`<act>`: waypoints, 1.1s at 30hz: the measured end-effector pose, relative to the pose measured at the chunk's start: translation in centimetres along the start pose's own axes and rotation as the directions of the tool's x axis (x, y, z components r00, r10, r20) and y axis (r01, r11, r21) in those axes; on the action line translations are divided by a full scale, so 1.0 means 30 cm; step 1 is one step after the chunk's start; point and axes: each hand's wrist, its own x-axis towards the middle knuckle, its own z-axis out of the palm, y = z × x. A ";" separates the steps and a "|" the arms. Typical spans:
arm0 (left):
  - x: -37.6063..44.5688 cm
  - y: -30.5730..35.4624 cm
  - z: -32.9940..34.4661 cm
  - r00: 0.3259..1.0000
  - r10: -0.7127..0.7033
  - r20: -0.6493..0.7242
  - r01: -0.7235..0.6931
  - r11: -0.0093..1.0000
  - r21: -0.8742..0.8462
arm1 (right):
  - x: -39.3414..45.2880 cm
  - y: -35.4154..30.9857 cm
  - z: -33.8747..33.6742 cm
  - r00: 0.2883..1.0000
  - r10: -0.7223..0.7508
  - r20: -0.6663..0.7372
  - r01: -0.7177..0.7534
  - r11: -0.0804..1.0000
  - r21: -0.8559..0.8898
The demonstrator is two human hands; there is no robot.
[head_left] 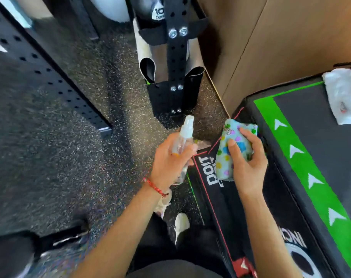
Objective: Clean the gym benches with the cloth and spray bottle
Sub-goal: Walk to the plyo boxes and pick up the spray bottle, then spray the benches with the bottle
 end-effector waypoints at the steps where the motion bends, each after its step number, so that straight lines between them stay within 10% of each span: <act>1: -0.032 -0.010 -0.030 0.998 -0.032 -0.057 0.032 0.999 -0.012 | -0.020 0.000 0.029 0.998 0.005 0.056 -0.006 1.000 0.015; 15: -0.565 -0.070 -0.548 0.776 -0.070 -0.627 0.014 0.995 -0.094 | -0.486 -0.053 0.509 0.755 -0.032 0.655 0.018 0.999 0.028; 33: -1.262 -0.243 -1.227 0.428 -0.229 -0.874 0.013 0.969 -0.248 | -1.318 -0.065 1.031 0.436 0.012 0.900 0.086 0.995 -0.055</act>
